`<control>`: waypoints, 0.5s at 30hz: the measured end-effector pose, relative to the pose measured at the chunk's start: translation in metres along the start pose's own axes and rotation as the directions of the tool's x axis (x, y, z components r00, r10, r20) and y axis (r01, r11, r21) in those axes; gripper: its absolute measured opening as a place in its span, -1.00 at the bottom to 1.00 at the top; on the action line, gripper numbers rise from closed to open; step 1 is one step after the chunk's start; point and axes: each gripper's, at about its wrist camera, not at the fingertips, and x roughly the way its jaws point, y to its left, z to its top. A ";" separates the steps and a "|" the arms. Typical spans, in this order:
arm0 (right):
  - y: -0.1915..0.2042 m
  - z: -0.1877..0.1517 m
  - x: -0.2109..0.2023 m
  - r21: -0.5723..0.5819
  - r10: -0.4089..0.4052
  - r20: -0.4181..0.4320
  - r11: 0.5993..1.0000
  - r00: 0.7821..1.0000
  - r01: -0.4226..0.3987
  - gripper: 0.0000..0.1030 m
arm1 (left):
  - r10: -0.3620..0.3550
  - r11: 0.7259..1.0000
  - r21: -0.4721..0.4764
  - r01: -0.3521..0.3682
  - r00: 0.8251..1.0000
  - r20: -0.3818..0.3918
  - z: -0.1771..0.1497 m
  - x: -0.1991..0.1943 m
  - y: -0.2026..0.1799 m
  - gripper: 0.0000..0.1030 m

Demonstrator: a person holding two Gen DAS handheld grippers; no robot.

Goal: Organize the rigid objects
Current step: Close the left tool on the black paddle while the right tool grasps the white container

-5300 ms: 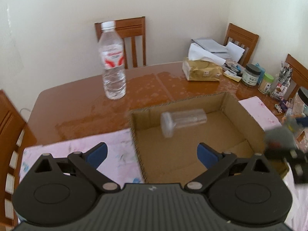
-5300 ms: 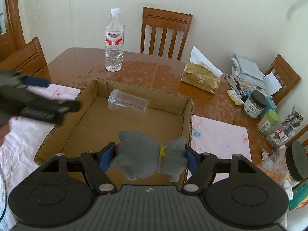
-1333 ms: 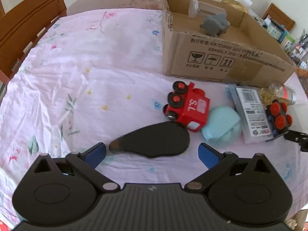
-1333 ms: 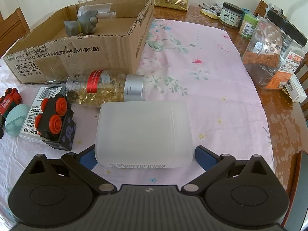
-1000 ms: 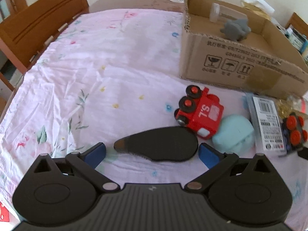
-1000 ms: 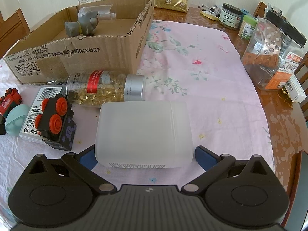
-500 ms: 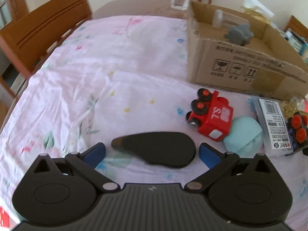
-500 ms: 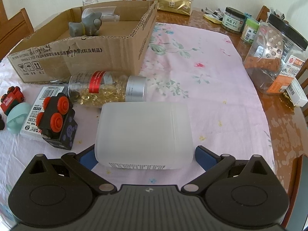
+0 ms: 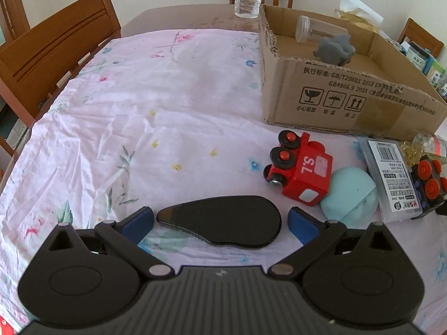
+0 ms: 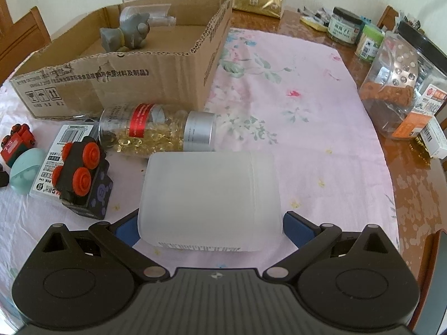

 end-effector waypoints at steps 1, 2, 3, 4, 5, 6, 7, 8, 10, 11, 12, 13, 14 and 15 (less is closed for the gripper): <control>0.000 0.003 0.001 0.004 -0.003 -0.018 1.000 1.000 0.003 1.00 | 0.000 1.000 0.000 0.000 1.000 -0.001 0.000 0.000 0.000 0.97; 0.001 0.007 0.003 0.008 -0.006 -0.035 1.000 0.999 0.006 1.00 | 0.001 1.000 -0.001 -0.001 1.000 -0.002 0.000 0.000 0.000 0.97; 0.001 0.010 0.004 0.009 -0.007 -0.051 1.000 0.999 0.008 1.00 | 0.001 1.000 -0.001 -0.001 1.000 -0.002 0.000 0.000 -0.001 0.97; 0.002 0.013 0.005 0.009 -0.005 -0.064 1.000 0.998 0.006 1.00 | 0.001 1.000 -0.001 -0.001 1.000 -0.003 0.000 0.000 -0.001 0.97; 0.003 0.016 0.007 0.008 -0.007 -0.075 1.000 0.997 0.008 1.00 | 0.001 1.000 -0.002 -0.001 1.000 -0.006 0.001 0.000 0.000 0.97; 0.005 0.019 0.008 0.004 -0.017 -0.082 1.000 0.997 0.017 1.00 | 0.001 1.000 -0.002 -0.001 1.000 -0.011 0.001 0.000 0.000 0.97; 0.007 0.022 0.008 -0.004 -0.024 -0.085 1.000 0.996 0.024 1.00 | 0.000 1.000 -0.001 0.000 1.000 -0.013 0.002 0.001 0.000 0.97; 0.008 0.023 0.009 -0.010 -0.027 -0.088 1.000 0.996 0.026 1.00 | -0.001 1.000 0.000 0.001 1.000 -0.016 0.002 0.001 0.000 0.97; 0.011 0.027 0.009 -0.019 -0.035 -0.090 0.999 0.995 0.034 1.00 | -0.004 1.000 0.005 0.004 1.000 -0.019 0.003 0.000 -0.001 0.94; 0.012 0.028 0.008 -0.022 -0.036 -0.088 0.999 0.995 0.035 0.99 | -0.006 1.000 0.010 0.006 1.000 -0.020 0.003 0.000 -0.001 0.91; 0.013 0.029 0.007 -0.024 -0.038 -0.090 0.999 0.995 0.036 0.92 | -0.009 1.000 0.013 0.010 1.000 -0.021 0.003 0.000 -0.001 0.88; 0.014 0.030 0.006 -0.025 -0.044 -0.093 0.999 0.995 0.042 0.86 | -0.010 1.000 0.015 0.010 1.000 -0.025 0.004 0.000 -0.001 0.88; 0.014 0.031 0.006 -0.024 -0.043 -0.093 0.999 0.995 0.041 0.85 | -0.010 1.000 0.017 0.010 1.000 -0.030 0.005 0.000 -0.001 0.86; 0.013 0.031 0.005 -0.023 -0.040 -0.091 0.999 0.995 0.038 0.80 | -0.012 1.000 0.019 0.012 0.999 -0.034 0.006 0.000 -0.001 0.83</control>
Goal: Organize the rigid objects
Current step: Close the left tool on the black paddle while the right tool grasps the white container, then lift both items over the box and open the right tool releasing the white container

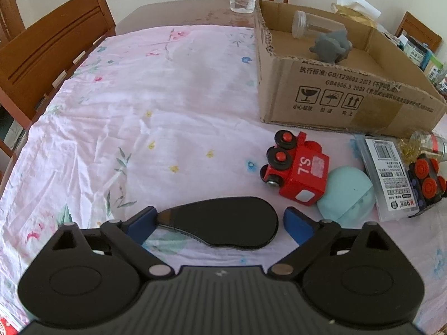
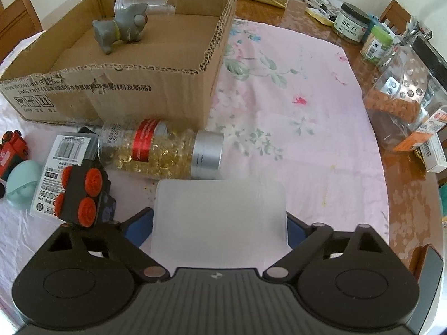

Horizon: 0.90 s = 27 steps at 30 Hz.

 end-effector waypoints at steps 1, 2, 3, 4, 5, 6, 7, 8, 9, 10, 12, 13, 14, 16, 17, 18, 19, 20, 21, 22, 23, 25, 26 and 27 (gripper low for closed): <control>0.000 0.000 -0.001 0.002 0.001 0.002 1.000 1.000 -0.001 0.75 | -0.002 1.000 0.002 0.002 1.000 -0.004 0.001 0.000 0.000 0.82; -0.001 0.000 -0.001 0.002 -0.003 0.001 1.000 1.000 0.003 0.73 | -0.005 1.000 0.005 0.005 1.000 -0.007 0.002 -0.001 0.000 0.77; -0.001 0.001 -0.001 -0.001 -0.010 -0.003 1.000 1.000 0.010 0.68 | -0.008 1.000 0.009 0.008 1.000 -0.009 0.002 -0.001 0.000 0.75; -0.002 0.001 -0.001 -0.001 -0.014 -0.006 1.000 1.000 0.014 0.68 | -0.008 1.000 0.012 0.008 1.000 -0.015 0.003 -0.001 0.000 0.75; -0.003 0.001 -0.001 0.004 -0.010 -0.007 1.000 1.000 0.010 0.68 | -0.009 1.000 0.014 0.009 1.000 -0.021 0.004 -0.001 0.000 0.74; -0.003 0.001 -0.001 0.004 -0.007 -0.008 1.000 1.000 0.007 0.68 | -0.010 1.000 0.016 0.010 1.000 -0.025 0.004 -0.001 0.000 0.74; -0.004 0.001 -0.002 0.002 -0.006 -0.008 1.000 1.000 0.006 0.68 | -0.010 1.000 0.017 0.011 1.000 -0.028 0.004 -0.001 0.000 0.74; -0.004 0.000 -0.003 -0.001 -0.002 -0.006 1.000 1.000 0.002 0.68 | -0.012 1.000 0.022 0.013 0.999 -0.032 0.005 -0.001 0.000 0.74; -0.004 -0.001 -0.004 -0.005 0.003 -0.005 1.000 1.000 -0.003 0.68 | -0.015 0.999 0.029 0.016 0.999 -0.036 0.005 -0.002 0.000 0.74; -0.004 -0.001 -0.005 -0.009 0.009 -0.003 1.000 1.000 -0.009 0.68 | -0.016 0.999 0.037 0.018 0.999 -0.039 0.005 -0.003 0.000 0.74; -0.004 -0.001 -0.009 -0.021 0.014 -0.002 1.000 1.000 -0.014 0.68 | -0.022 0.998 0.060 0.024 0.999 -0.045 0.007 -0.006 -0.001 0.74; -0.004 -0.001 -0.012 -0.030 0.017 0.001 0.999 1.000 -0.017 0.68 | -0.025 0.997 0.075 0.029 0.998 -0.049 0.009 -0.008 -0.002 0.74; -0.004 -0.001 -0.016 -0.039 0.020 0.006 0.999 1.000 -0.020 0.68 | -0.028 0.995 0.089 0.033 0.998 -0.054 0.010 -0.010 -0.002 0.74; -0.005 0.000 -0.025 -0.053 0.039 0.019 0.998 0.999 -0.038 0.68 | -0.045 0.991 0.124 0.055 0.996 -0.079 0.015 -0.015 -0.004 0.74; -0.006 0.001 -0.030 -0.056 0.053 0.028 0.997 0.998 -0.051 0.68 | -0.054 0.988 0.142 0.066 0.995 -0.089 0.017 -0.018 -0.004 0.74; -0.006 0.002 -0.036 -0.061 0.068 0.036 0.996 0.997 -0.065 0.68 | -0.061 0.984 0.161 0.075 0.994 -0.092 0.019 -0.022 -0.005 0.74; -0.006 0.004 -0.043 -0.068 0.080 0.046 0.995 0.996 -0.076 0.68 | -0.067 0.980 0.180 0.082 0.994 -0.088 0.021 -0.027 -0.006 0.74; -0.006 0.006 -0.050 -0.076 0.089 0.059 0.994 0.994 -0.084 0.68 | -0.075 0.976 0.198 0.091 0.994 -0.083 0.024 -0.033 -0.007 0.74; -0.007 0.009 -0.058 -0.083 0.100 0.072 0.992 0.992 -0.094 0.68 | -0.082 0.972 0.212 0.097 0.994 -0.079 0.027 -0.038 -0.008 0.74; -0.008 0.012 -0.064 -0.088 0.111 0.083 0.991 0.990 -0.104 0.68 | -0.088 0.969 0.224 0.102 0.993 -0.073 0.031 -0.043 -0.009 0.74; -0.008 0.017 -0.070 -0.094 0.122 0.095 0.989 0.988 -0.113 0.68 | -0.097 0.966 0.233 0.110 0.993 -0.065 0.035 -0.049 -0.010 0.74; -0.007 0.025 -0.082 -0.112 0.143 0.128 0.985 0.981 -0.129 0.68 | -0.116 0.961 0.247 0.124 0.992 -0.048 0.042 -0.058 -0.012 0.74; -0.007 0.030 -0.087 -0.121 0.150 0.143 0.984 0.978 -0.133 0.68 | -0.122 0.959 0.254 0.128 0.992 -0.038 0.046 -0.062 -0.014 0.74; -0.006 0.036 -0.092 -0.132 0.158 0.158 0.982 0.975 -0.138 0.68 | -0.127 0.957 0.259 0.130 0.992 -0.028 0.050 -0.066 -0.015 0.74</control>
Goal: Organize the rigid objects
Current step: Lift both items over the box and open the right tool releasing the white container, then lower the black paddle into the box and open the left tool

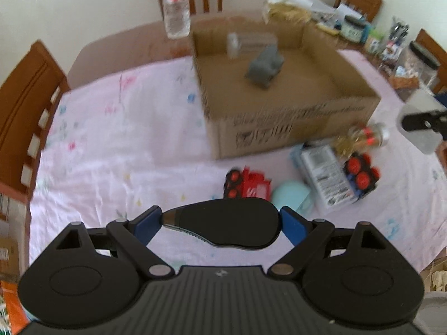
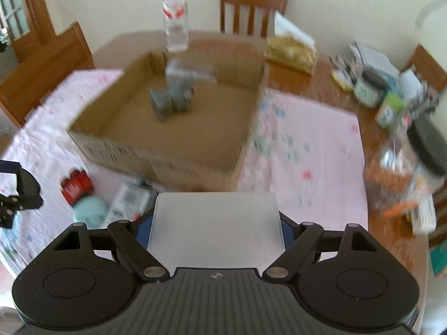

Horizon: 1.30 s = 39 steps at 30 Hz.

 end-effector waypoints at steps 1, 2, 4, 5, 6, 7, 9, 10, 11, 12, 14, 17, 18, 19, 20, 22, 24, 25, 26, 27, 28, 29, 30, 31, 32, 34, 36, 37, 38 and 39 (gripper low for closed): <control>0.001 0.007 -0.003 -0.011 0.007 0.019 1.000 1.000 -0.007 0.68 | -0.002 1.000 0.003 0.002 1.000 0.012 0.004 -0.003 -0.001 0.74; 0.002 0.014 -0.004 -0.020 0.012 0.034 1.000 0.999 -0.011 0.68 | -0.003 1.000 0.006 0.003 1.000 0.022 0.007 -0.006 -0.001 0.74; 0.005 0.027 -0.005 -0.044 0.026 0.060 0.999 0.998 -0.023 0.68 | -0.002 1.000 0.010 0.002 0.999 0.044 0.013 -0.010 -0.003 0.74; 0.007 0.034 -0.004 -0.053 0.034 0.072 0.998 0.997 -0.030 0.68 | -0.001 1.000 0.011 0.000 0.999 0.054 0.016 -0.011 -0.003 0.74; 0.008 0.042 -0.001 -0.060 0.044 0.082 0.997 0.996 -0.039 0.68 | 0.000 1.000 0.011 -0.001 0.998 0.061 0.018 -0.013 -0.003 0.74; 0.009 0.047 0.002 -0.064 0.055 0.086 0.997 0.995 -0.050 0.68 | 0.003 1.000 0.010 -0.004 0.998 0.067 0.021 -0.013 -0.002 0.74; 0.012 0.060 0.012 -0.068 0.069 0.093 0.996 0.993 -0.063 0.68 | 0.014 1.000 0.007 -0.014 0.997 0.076 0.025 -0.015 0.000 0.74; 0.013 0.066 0.017 -0.074 0.077 0.093 0.995 0.993 -0.070 0.68 | 0.019 1.000 0.004 -0.020 0.997 0.081 0.026 -0.016 0.001 0.74; 0.015 0.071 0.021 -0.080 0.080 0.094 0.994 0.992 -0.073 0.68 | 0.023 1.000 0.001 -0.024 0.996 0.086 0.027 -0.017 0.002 0.74; 0.016 0.076 0.027 -0.084 0.080 0.093 0.994 0.992 -0.072 0.68 | 0.026 1.000 -0.003 -0.026 0.995 0.092 0.028 -0.018 0.003 0.74; 0.020 0.082 0.036 -0.092 0.085 0.090 0.993 0.992 -0.076 0.68 | 0.038 0.999 -0.011 -0.037 0.994 0.102 0.030 -0.020 0.006 0.74; 0.021 0.088 0.048 -0.080 0.076 0.097 0.994 0.992 -0.069 0.94 | 0.047 0.999 -0.029 -0.044 0.992 0.116 0.034 -0.022 0.011 0.74; 0.021 0.088 0.049 -0.074 0.067 0.099 0.995 0.993 -0.059 1.00 | 0.049 0.998 -0.033 -0.045 0.992 0.119 0.036 -0.023 0.012 0.74; 0.020 0.086 0.049 -0.066 0.065 0.108 0.996 0.992 -0.058 1.00 | 0.052 0.998 -0.035 -0.048 0.991 0.123 0.037 -0.023 0.014 0.74; 0.020 0.085 0.048 -0.059 0.075 0.107 0.996 0.991 -0.069 1.00 | 0.054 0.998 -0.035 -0.050 0.991 0.126 0.039 -0.024 0.015 0.74; 0.020 0.081 0.045 -0.044 0.078 0.106 0.996 0.991 -0.073 1.00 | 0.055 0.998 -0.031 -0.052 0.989 0.135 0.043 -0.024 0.017 0.74; 0.020 0.075 0.041 -0.031 0.066 0.105 0.998 0.992 -0.063 1.00 | 0.056 0.998 -0.026 -0.053 0.989 0.140 0.049 -0.023 0.019 0.74; 0.019 0.072 0.039 -0.023 0.063 0.103 0.998 0.993 -0.060 1.00 | 0.053 0.998 -0.023 -0.050 0.988 0.145 0.052 -0.023 0.019 0.74; 0.019 0.069 0.037 -0.014 0.062 0.104 0.998 0.993 -0.061 1.00 | 0.049 0.999 -0.018 -0.047 0.988 0.150 0.055 -0.022 0.019 0.74; 0.018 0.065 0.035 -0.005 0.061 0.105 0.998 0.993 -0.061 1.00 | 0.046 0.999 -0.011 -0.044 0.987 0.155 0.059 -0.021 0.019 0.74; 0.017 0.062 0.032 0.005 0.060 0.106 0.998 0.993 -0.060 1.00 | 0.043 0.999 -0.004 -0.043 0.986 0.160 0.062 -0.021 0.018 0.74; 0.017 0.059 0.029 0.014 0.055 0.109 0.998 0.993 -0.057 1.00 | 0.040 0.999 0.005 -0.042 0.986 0.165 0.067 -0.020 0.017 0.74; 0.017 0.056 0.026 0.021 0.049 0.110 0.998 0.993 -0.051 1.00 | 0.037 0.999 0.012 -0.039 0.985 0.170 0.071 -0.019 0.015 0.74; 0.017 0.053 0.024 0.028 0.040 0.112 0.999 0.993 -0.044 1.00 | 0.030 0.999 0.020 -0.034 0.984 0.176 0.075 -0.018 0.014 0.74; 0.017 0.050 0.021 0.034 0.034 0.115 0.999 0.993 -0.038 1.00 | 0.024 0.999 0.027 -0.029 0.983 0.181 0.080 -0.016 0.013 0.74; 0.018 0.045 0.016 0.048 0.027 0.120 0.998 0.992 -0.033 1.00 | 0.012 0.999 0.046 -0.021 0.982 0.189 0.089 -0.011 0.009 0.74; 0.018 0.041 0.011 0.059 0.018 0.127 0.998 0.992 -0.026 1.00 | -0.002 0.998 0.062 -0.009 0.982 0.186 0.099 -0.002 0.005 0.74; 0.018 0.039 0.009 0.065 0.015 0.130 0.998 0.991 -0.023 1.00 | -0.012 0.998 0.070 -0.001 0.983 0.182 0.103 0.002 0.003 0.74; 0.018 0.036 0.006 0.071 0.008 0.133 0.997 0.991 -0.018 1.00 | -0.023 0.997 0.078 0.009 0.984 0.176 0.107 0.008 0.001 0.74; 0.018 0.035 0.004 0.077 0.002 0.136 0.997 0.991 -0.013 1.00 | -0.030 0.996 0.087 0.015 0.985 0.169 0.111 0.013 -0.001 0.74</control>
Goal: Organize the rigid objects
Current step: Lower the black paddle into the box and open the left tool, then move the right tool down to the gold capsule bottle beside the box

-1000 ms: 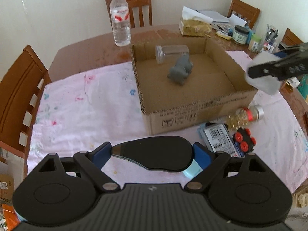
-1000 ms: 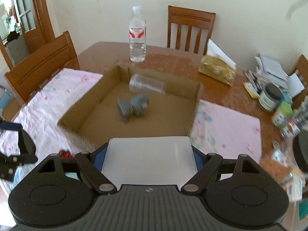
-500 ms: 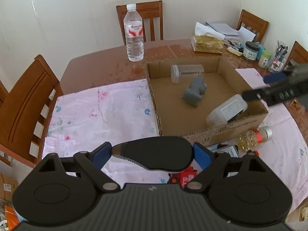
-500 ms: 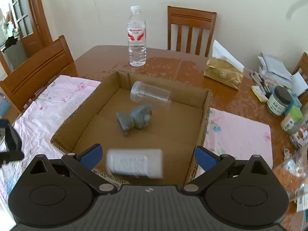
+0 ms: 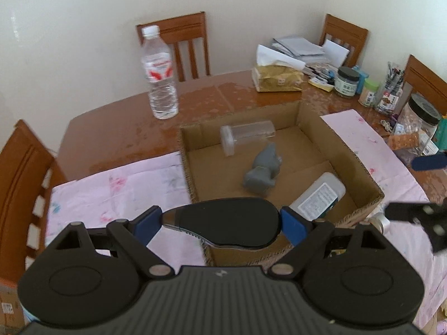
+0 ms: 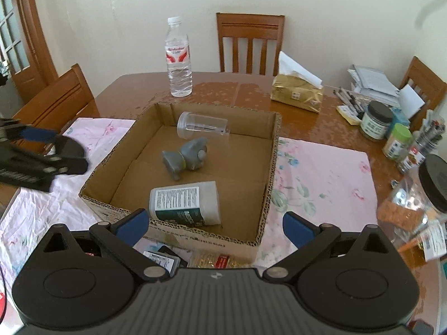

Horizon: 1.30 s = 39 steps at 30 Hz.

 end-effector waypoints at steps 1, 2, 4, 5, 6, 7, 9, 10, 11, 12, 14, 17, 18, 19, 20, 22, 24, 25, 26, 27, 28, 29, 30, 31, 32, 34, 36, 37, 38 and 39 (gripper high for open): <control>0.000 -0.002 -0.002 0.006 -0.007 0.003 1.000 1.000 0.007 1.00 | -0.007 1.000 0.014 0.007 1.000 -0.009 0.003 0.008 -0.003 0.74; 0.000 -0.003 -0.005 0.012 -0.013 0.004 1.000 1.000 0.013 1.00 | -0.010 1.000 0.026 0.010 1.000 -0.013 0.006 0.014 -0.005 0.74; -0.002 -0.007 -0.010 0.026 -0.032 0.007 0.999 0.999 0.032 1.00 | -0.012 0.999 0.044 0.014 1.000 -0.028 0.009 0.027 -0.008 0.74; -0.003 -0.009 -0.012 0.034 -0.039 0.007 0.999 0.999 0.039 1.00 | -0.019 0.998 0.052 0.021 0.999 -0.037 0.011 0.034 -0.009 0.74; -0.004 -0.010 -0.014 0.041 -0.046 0.007 0.998 0.999 0.046 1.00 | -0.024 0.998 0.057 0.026 0.999 -0.045 0.012 0.041 -0.010 0.74; -0.005 -0.013 -0.016 0.050 -0.056 0.005 0.997 0.998 0.056 1.00 | -0.023 0.998 0.062 0.027 0.998 -0.056 0.012 0.047 -0.012 0.74; -0.007 -0.017 -0.019 0.066 -0.073 -0.001 0.995 0.997 0.073 1.00 | -0.023 0.997 0.075 0.028 0.997 -0.072 0.013 0.059 -0.015 0.74; -0.009 -0.019 -0.020 0.076 -0.081 -0.005 0.994 0.997 0.081 1.00 | -0.024 0.996 0.083 0.030 0.997 -0.077 0.014 0.064 -0.016 0.74; -0.011 -0.022 -0.020 0.083 -0.086 -0.009 0.993 0.996 0.086 1.00 | -0.023 0.996 0.089 0.030 0.997 -0.079 0.015 0.068 -0.017 0.74; -0.011 -0.023 -0.021 0.089 -0.090 -0.014 0.992 0.996 0.091 1.00 | -0.023 0.996 0.090 0.030 0.997 -0.075 0.015 0.071 -0.017 0.74; -0.013 -0.028 -0.022 0.099 -0.105 -0.022 0.989 0.994 0.106 1.00 | -0.029 0.996 0.079 0.032 0.999 -0.041 0.018 0.072 -0.016 0.76; -0.017 -0.033 -0.022 0.118 -0.115 -0.027 0.986 0.993 0.117 1.00 | -0.017 0.998 0.066 0.018 1.000 -0.010 0.023 0.069 -0.014 0.83; -0.018 -0.035 -0.022 0.125 -0.120 -0.030 0.985 0.992 0.123 1.00 | -0.012 0.998 0.064 0.012 1.000 0.001 0.025 0.066 -0.013 0.86; -0.019 -0.037 -0.022 0.129 -0.123 -0.035 0.984 0.992 0.126 1.00 | -0.006 0.998 0.061 0.005 1.000 0.012 0.025 0.063 -0.013 0.86; -0.020 -0.038 -0.022 0.131 -0.125 -0.039 0.983 0.991 0.129 1.00 | -0.001 0.998 0.060 0.000 1.000 0.024 0.025 0.060 -0.012 0.87; -0.022 -0.041 -0.021 0.132 -0.133 -0.046 0.982 0.990 0.138 1.00 | 0.006 0.998 0.056 -0.008 0.999 0.040 0.024 0.051 -0.011 0.88; -0.022 -0.044 -0.020 0.127 -0.141 -0.051 0.981 0.989 0.146 1.00 | 0.008 0.998 0.054 -0.011 0.998 0.056 0.021 0.042 -0.009 0.91; -0.022 -0.045 -0.019 0.124 -0.146 -0.052 0.981 0.988 0.151 1.00 | 0.014 0.999 0.052 -0.017 0.998 0.061 0.018 0.037 -0.008 0.91; -0.022 -0.046 -0.017 0.120 -0.151 -0.055 0.980 0.987 0.156 1.00 | 0.020 0.998 0.050 -0.023 0.998 0.064 0.015 0.033 -0.007 0.91; -0.022 -0.047 -0.015 0.116 -0.155 -0.060 0.980 0.986 0.161 1.00 | 0.026 0.998 0.047 -0.029 0.998 0.065 0.012 0.030 -0.006 0.91; -0.022 -0.048 -0.013 0.115 -0.156 -0.063 0.980 0.986 0.163 1.00 | 0.034 0.999 0.040 -0.037 0.997 0.063 0.007 0.025 -0.005 0.91; -0.022 -0.049 -0.011 0.114 -0.157 -0.065 0.980 0.985 0.164 1.00 | 0.040 0.999 0.032 -0.042 0.997 0.061 0.003 0.022 -0.004 0.91; -0.022 -0.050 -0.009 0.113 -0.156 -0.069 0.980 0.985 0.163 1.00 | 0.045 0.999 0.022 -0.046 0.997 0.062 -0.002 0.018 -0.003 0.91; -0.022 -0.051 -0.008 0.114 -0.154 -0.074 0.980 0.985 0.162 1.00 | 0.051 0.999 0.008 -0.051 0.997 0.063 -0.008 0.014 -0.001 0.91; -0.022 -0.052 -0.006 0.117 -0.153 -0.076 0.980 0.985 0.162 1.00 | 0.059 0.998 -0.009 -0.059 0.996 0.065 -0.014 0.011 0.001 0.91; -0.021 -0.055 -0.003 0.123 -0.153 -0.080 0.979 0.985 0.162 1.00 | 0.079 0.996 -0.039 -0.077 0.995 0.059 -0.027 0.006 0.003 0.91; -0.021 -0.058 0.000 0.133 -0.149 -0.085 0.978 0.985 0.159 1.00 | 0.104 0.993 -0.056 -0.101 0.994 0.047 -0.040 0.004 0.004 0.91; -0.021 -0.060 0.002 0.138 -0.144 -0.089 0.978 0.986 0.155 1.00 | 0.113 0.992 -0.062 -0.111 0.993 0.033 -0.047 0.004 0.003 0.91; -0.020 -0.061 0.004 0.142 -0.140 -0.094 0.978 0.986 0.152 1.00 | 0.119 0.991 -0.071 -0.117 0.993 0.016 -0.054 0.005 0.004 0.91; -0.020 -0.063 0.006 0.143 -0.136 -0.098 0.978 0.986 0.150 1.00 | 0.121 0.989 -0.083 -0.121 0.993 0.000 -0.060 0.006 0.004 0.91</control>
